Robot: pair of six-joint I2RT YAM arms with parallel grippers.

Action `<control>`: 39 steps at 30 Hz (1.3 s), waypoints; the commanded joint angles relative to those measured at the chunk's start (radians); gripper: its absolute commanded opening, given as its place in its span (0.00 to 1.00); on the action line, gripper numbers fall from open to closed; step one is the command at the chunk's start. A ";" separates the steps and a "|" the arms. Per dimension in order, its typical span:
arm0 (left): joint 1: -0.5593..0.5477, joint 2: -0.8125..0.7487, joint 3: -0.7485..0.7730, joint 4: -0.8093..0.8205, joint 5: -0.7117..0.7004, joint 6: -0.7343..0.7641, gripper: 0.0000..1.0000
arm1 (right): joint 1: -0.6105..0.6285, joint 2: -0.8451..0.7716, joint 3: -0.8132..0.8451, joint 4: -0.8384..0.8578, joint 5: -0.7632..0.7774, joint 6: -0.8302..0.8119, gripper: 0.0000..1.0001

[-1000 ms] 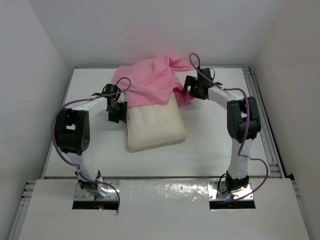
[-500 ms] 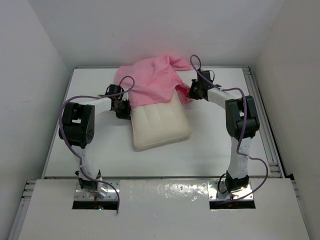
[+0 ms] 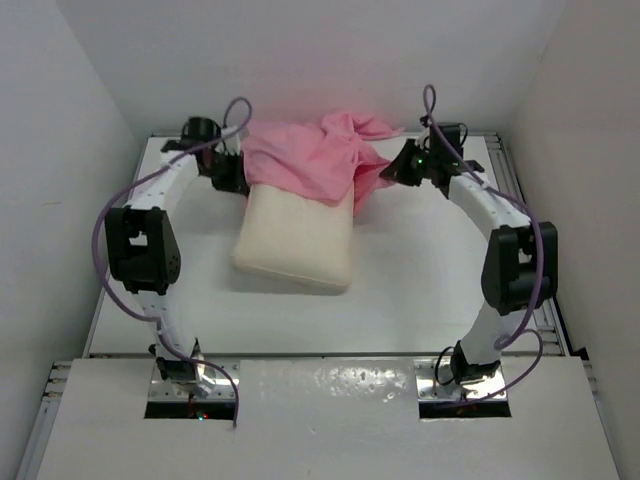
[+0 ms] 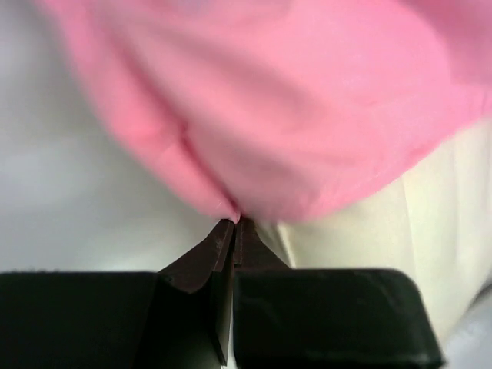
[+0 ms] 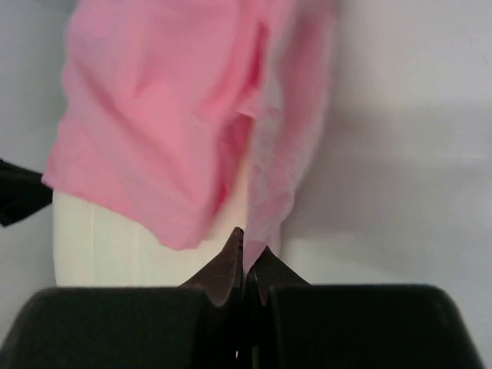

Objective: Put the pillow into the pillowcase

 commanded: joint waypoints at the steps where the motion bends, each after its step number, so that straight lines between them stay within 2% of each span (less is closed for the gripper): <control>1: 0.071 -0.096 0.299 -0.206 0.002 0.182 0.00 | -0.057 -0.121 0.079 0.006 -0.172 0.117 0.00; 9: 0.076 -0.068 0.767 -0.354 -0.003 0.234 0.00 | -0.126 -0.209 0.187 -0.041 -0.229 0.218 0.00; 15: 0.103 -0.081 0.861 -0.303 -0.088 0.210 0.00 | -0.167 -0.250 0.280 -0.098 -0.255 0.240 0.00; 17: 0.128 -0.073 0.896 -0.264 -0.086 0.183 0.00 | -0.174 -0.282 0.280 -0.074 -0.258 0.276 0.00; 21: 0.159 -0.062 1.005 -0.201 -0.040 0.101 0.00 | -0.174 -0.301 0.388 -0.061 -0.235 0.278 0.00; 24: 0.156 -0.079 0.907 -0.200 0.019 0.084 0.00 | -0.174 -0.313 0.384 -0.089 -0.172 0.241 0.00; 25: 0.154 -0.081 0.804 -0.199 0.031 0.087 0.00 | -0.178 -0.313 0.370 -0.086 -0.172 0.255 0.00; 29: 0.105 -0.029 0.694 -0.237 -0.045 0.153 0.00 | -0.161 -0.252 0.379 -0.092 -0.231 0.304 0.00; 32: 0.078 0.013 0.550 -0.211 -0.069 0.166 0.00 | -0.059 -0.217 0.350 -0.191 -0.148 0.215 0.00; 37: 0.005 0.149 0.473 -0.189 -0.063 0.162 0.00 | 0.075 -0.092 0.232 -0.215 -0.047 0.154 0.00; 39: -0.037 0.127 0.311 -0.103 -0.052 0.182 0.00 | 0.118 -0.053 0.229 -0.245 0.030 0.090 0.00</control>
